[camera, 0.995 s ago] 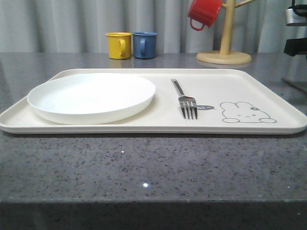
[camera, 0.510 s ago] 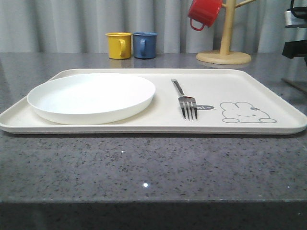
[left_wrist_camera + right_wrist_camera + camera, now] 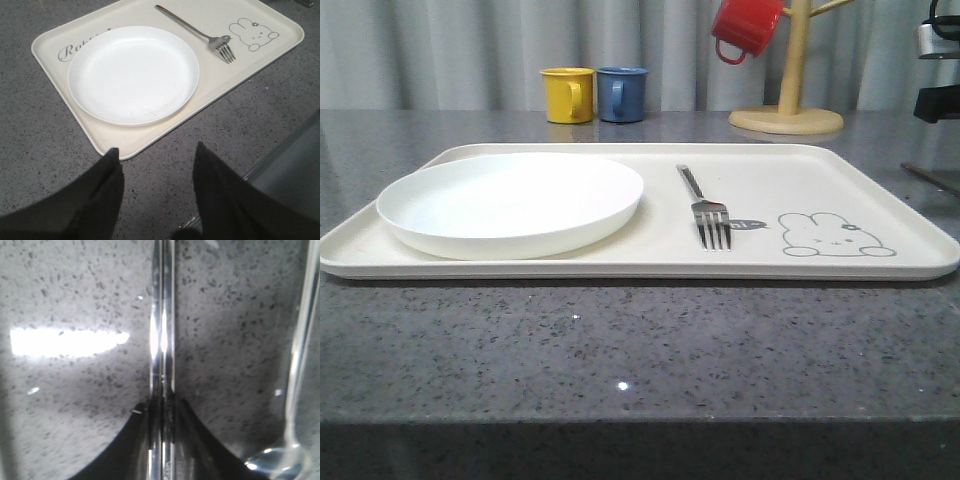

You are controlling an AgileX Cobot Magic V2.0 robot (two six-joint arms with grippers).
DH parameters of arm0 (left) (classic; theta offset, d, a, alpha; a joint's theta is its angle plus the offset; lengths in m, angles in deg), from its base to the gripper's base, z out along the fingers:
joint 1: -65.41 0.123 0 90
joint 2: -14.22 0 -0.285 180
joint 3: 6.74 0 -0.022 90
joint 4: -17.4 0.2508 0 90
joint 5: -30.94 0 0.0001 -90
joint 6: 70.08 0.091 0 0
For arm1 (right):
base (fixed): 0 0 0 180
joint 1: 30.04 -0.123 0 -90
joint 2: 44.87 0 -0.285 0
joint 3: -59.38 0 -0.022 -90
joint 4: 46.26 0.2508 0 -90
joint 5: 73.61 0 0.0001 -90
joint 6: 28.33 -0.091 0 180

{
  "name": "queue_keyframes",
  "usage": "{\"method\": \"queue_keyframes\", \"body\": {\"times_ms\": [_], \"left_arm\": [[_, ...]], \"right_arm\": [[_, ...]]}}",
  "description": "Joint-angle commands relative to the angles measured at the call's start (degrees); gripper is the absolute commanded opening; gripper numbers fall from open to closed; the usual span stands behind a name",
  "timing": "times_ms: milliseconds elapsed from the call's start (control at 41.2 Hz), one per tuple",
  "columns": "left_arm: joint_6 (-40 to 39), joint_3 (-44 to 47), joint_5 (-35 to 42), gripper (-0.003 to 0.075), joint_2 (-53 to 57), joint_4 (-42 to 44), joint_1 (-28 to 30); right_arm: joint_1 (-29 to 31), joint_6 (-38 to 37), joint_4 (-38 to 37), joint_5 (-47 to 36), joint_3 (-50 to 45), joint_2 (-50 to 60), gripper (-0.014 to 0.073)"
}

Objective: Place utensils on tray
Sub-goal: 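Place the chopsticks on the tray beside the fork and release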

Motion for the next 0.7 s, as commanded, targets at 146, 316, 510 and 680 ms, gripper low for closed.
{"method": "queue_keyframes", "body": {"times_ms": [146, 316, 510, 680], "left_arm": [[-0.5, -1.4, 4.0, 0.0313, 0.0, 0.0, -0.5], [-0.5, -1.4, 4.0, 0.0313, 0.0, 0.0, -0.5], [-0.5, -1.4, 4.0, 0.0313, 0.0, 0.0, -0.5], [-0.5, -1.4, 4.0, 0.0313, 0.0, 0.0, -0.5]], "right_arm": [[-5.5, 0.5, 6.8, 4.8, 5.6, 7.1, 0.0008], [-11.1, -1.6, 11.6, 5.0, 7.9, 7.3, 0.0008], [-14.4, -9.9, 13.3, 2.5, 7.6, 5.2, 0.0008], [-16.0, -12.2, 16.4, -0.9, 7.6, 1.9, 0.0008]]}}
